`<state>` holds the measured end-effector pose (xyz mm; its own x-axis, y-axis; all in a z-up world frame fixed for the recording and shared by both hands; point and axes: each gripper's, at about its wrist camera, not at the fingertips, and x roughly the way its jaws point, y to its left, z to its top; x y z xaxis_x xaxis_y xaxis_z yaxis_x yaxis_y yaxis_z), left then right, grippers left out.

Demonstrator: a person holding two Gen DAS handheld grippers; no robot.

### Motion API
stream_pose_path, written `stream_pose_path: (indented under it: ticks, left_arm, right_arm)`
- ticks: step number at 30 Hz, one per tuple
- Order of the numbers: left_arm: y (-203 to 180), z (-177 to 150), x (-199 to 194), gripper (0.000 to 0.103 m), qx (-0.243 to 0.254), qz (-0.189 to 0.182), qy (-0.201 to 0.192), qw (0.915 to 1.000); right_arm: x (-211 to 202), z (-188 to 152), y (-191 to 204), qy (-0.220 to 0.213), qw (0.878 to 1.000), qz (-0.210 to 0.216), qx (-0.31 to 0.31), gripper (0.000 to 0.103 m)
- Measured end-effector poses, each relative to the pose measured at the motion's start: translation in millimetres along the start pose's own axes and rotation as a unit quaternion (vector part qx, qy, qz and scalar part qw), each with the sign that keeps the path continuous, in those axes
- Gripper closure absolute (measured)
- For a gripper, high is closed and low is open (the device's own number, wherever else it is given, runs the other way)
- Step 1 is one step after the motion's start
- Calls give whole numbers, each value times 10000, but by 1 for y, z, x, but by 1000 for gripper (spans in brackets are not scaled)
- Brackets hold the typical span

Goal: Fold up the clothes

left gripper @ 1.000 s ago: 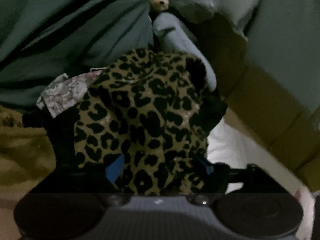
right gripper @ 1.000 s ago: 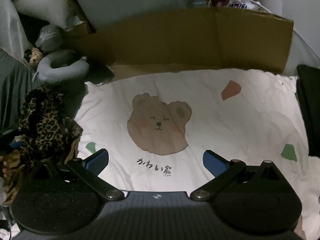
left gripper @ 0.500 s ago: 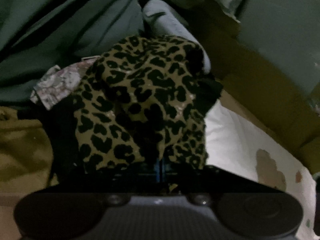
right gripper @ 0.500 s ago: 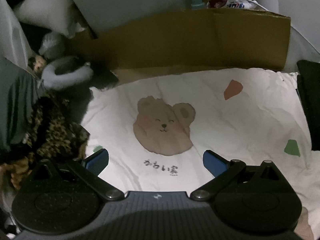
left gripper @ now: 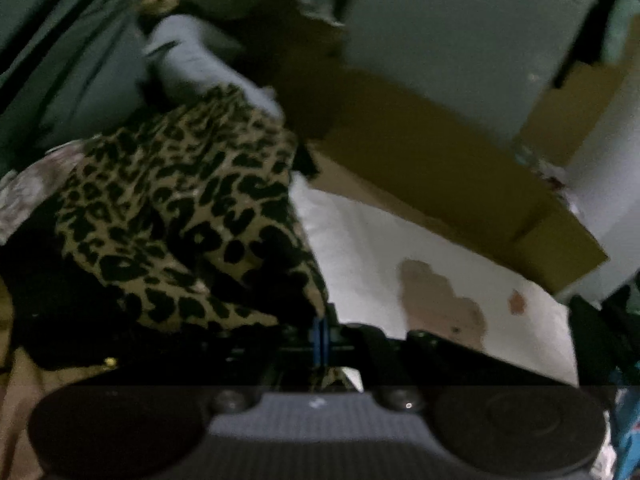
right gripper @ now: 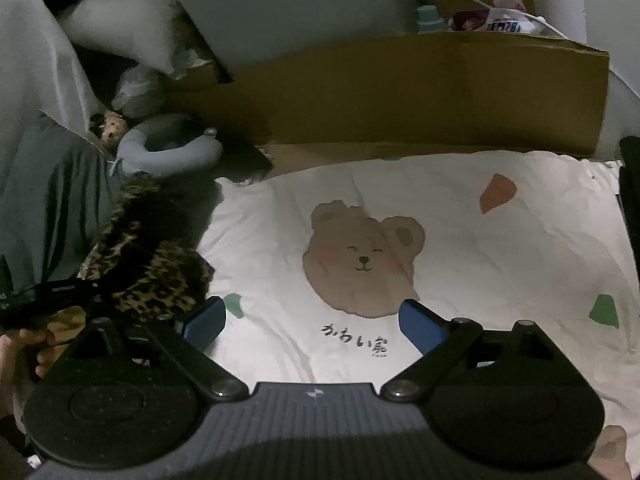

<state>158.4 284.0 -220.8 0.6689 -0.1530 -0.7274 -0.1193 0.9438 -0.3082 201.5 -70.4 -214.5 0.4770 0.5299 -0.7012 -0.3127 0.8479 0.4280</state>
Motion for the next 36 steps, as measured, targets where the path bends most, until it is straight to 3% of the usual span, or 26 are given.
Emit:
stream_pose_path:
  ticks: [7,18,23,27,30,31,33,34,35,36]
  left_arm:
    - [-48,-4,-1,102,228,-411,14,9989]
    - [-106,-14,8,103,520,-896,179,9945]
    - [-129,-22,8,103,676,-1279,265,9891]
    - [-146,-30,15,103,837,-1332,391,9868]
    - [-143,-36,19,101,825,-1071,496,9896]
    - [-140,-38,20,96,822,-960,526,9906]
    - [-135,-41,23,66,800,-719,578,9925]
    - [-129,-42,23,35,734,-581,576,9939]
    - [-121,-43,21,21,643,-525,551,9950]
    - [-114,-43,19,21,552,-468,525,9960]
  right_arm:
    - [-1,1,9,-74,9993,363,107,7]
    - [2,-5,16,-5,9987,512,68,7]
    - [6,-13,20,99,9985,528,-58,7]
    - [11,-22,16,211,9986,487,9,7]
    - [16,-29,10,303,9987,421,23,7]
    - [18,-30,9,329,9987,394,15,7]
    - [22,-34,7,379,9987,340,0,7]
    - [23,-35,7,396,9987,333,-19,7]
    - [25,-37,8,409,9986,337,-44,7]
    - [27,-38,9,423,9985,340,-69,7]
